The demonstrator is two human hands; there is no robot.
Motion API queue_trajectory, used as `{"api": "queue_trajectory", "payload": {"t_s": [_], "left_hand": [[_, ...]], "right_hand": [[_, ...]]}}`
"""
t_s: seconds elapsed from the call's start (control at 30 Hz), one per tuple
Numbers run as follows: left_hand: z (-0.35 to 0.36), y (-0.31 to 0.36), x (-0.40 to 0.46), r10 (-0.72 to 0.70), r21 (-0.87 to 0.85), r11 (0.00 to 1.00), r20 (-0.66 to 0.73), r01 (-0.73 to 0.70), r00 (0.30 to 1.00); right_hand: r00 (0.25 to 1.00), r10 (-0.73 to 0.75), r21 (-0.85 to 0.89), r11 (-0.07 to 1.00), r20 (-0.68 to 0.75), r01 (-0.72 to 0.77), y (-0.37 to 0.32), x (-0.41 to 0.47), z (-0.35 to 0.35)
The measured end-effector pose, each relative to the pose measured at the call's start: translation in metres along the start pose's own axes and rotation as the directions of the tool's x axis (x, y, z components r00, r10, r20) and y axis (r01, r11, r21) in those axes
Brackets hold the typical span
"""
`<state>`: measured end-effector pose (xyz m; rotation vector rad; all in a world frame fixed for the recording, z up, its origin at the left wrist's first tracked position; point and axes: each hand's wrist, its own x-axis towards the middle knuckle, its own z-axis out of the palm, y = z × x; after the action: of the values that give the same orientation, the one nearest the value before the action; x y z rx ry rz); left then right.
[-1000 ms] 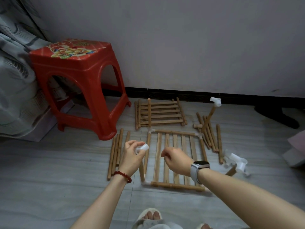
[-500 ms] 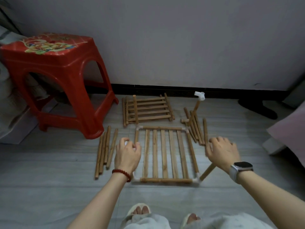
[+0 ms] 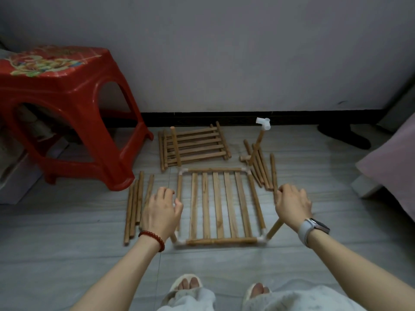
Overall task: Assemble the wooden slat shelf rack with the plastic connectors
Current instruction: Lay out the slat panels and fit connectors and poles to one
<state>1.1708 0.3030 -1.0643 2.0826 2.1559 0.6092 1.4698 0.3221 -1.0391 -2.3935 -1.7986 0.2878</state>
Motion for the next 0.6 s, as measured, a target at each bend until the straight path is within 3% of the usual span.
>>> {"api": "queue_trajectory", "payload": {"t_s": [0.1,0.2,0.27,0.4,0.6], "left_hand": [[-0.018,0.014,0.005,-0.032,0.275,0.961,0.178,-0.018,0.984],[-0.025,0.04,0.018,0.071,0.226,0.967,0.208,-0.118,0.975],[-0.021,0.064,0.028,0.158,0.145,0.97,0.242,-0.197,0.957],[0.01,0.112,0.058,0.281,0.049,0.951,0.286,-0.307,0.916],[0.09,0.146,0.102,0.242,-0.026,0.966,0.439,-0.257,0.865]], "right_hand": [[0.992,-0.053,0.256,0.966,0.111,0.023,0.0,-0.004,-0.014],[0.987,-0.051,0.632,0.773,0.152,-0.058,0.008,0.0,-0.03],[0.994,-0.004,0.729,0.679,0.112,-0.08,0.023,0.01,-0.032],[0.986,0.127,0.698,0.696,0.112,-0.169,0.07,0.046,-0.017],[0.938,0.278,0.424,0.838,0.209,-0.343,0.146,0.099,0.057]]}}
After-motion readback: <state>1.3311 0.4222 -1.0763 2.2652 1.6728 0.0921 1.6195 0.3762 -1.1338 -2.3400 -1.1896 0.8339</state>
